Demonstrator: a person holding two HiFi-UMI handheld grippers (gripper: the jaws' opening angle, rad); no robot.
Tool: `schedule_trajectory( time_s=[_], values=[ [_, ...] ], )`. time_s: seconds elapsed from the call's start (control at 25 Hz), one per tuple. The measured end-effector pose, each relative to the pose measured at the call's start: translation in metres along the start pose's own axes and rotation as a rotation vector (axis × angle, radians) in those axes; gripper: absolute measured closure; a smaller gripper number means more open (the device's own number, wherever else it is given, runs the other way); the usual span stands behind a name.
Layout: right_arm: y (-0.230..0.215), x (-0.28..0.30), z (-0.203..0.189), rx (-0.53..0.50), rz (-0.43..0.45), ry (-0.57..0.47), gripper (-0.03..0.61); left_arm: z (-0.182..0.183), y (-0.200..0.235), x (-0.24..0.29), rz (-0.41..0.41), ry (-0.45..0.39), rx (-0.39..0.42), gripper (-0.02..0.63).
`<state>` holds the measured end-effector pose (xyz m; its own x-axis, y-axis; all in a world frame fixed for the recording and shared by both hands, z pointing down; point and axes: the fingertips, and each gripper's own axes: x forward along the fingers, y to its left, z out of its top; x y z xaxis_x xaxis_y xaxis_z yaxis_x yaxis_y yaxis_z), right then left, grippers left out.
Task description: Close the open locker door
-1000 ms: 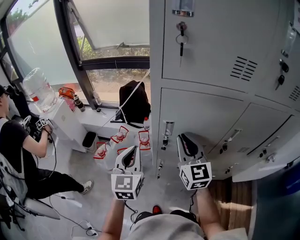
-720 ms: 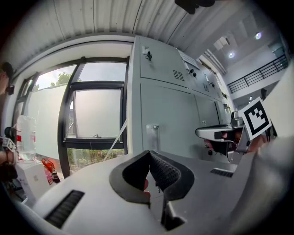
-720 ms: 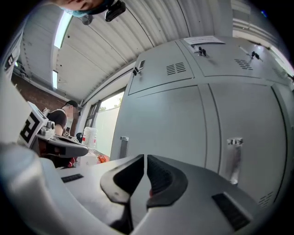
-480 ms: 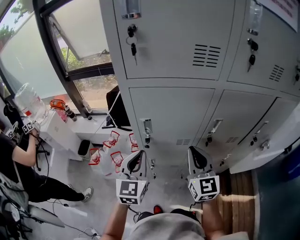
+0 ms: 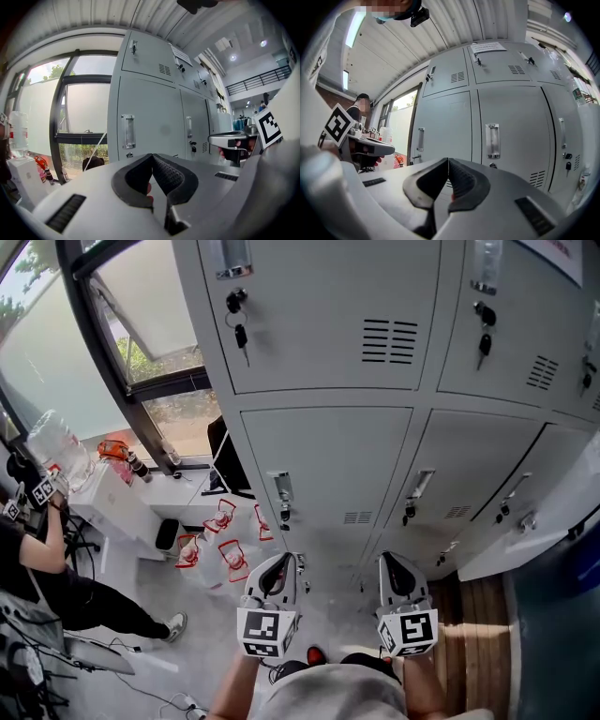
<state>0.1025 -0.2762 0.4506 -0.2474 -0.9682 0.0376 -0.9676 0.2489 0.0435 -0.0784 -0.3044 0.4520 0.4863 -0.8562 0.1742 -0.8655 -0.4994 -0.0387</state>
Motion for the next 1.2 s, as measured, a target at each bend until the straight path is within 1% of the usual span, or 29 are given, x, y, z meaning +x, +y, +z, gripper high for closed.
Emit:
schedule_trajectory(
  time_s=[0.28, 0.4, 1.2],
  values=[
    [0.003, -0.007, -0.013, 0.009, 0.017, 0.032, 0.558, -0.014, -0.007, -0.007, 0.003, 0.031, -0.004, 0.592],
    [0.004, -0.007, -0.012, 0.020, 0.022, 0.032, 0.558, -0.013, -0.008, -0.008, 0.002, 0.029, 0.001, 0.592],
    [0.005, -0.004, -0.009, 0.009, 0.024, 0.024, 0.558, -0.008, -0.008, -0.008, 0.001, 0.019, 0.003, 0.592]
  ],
)
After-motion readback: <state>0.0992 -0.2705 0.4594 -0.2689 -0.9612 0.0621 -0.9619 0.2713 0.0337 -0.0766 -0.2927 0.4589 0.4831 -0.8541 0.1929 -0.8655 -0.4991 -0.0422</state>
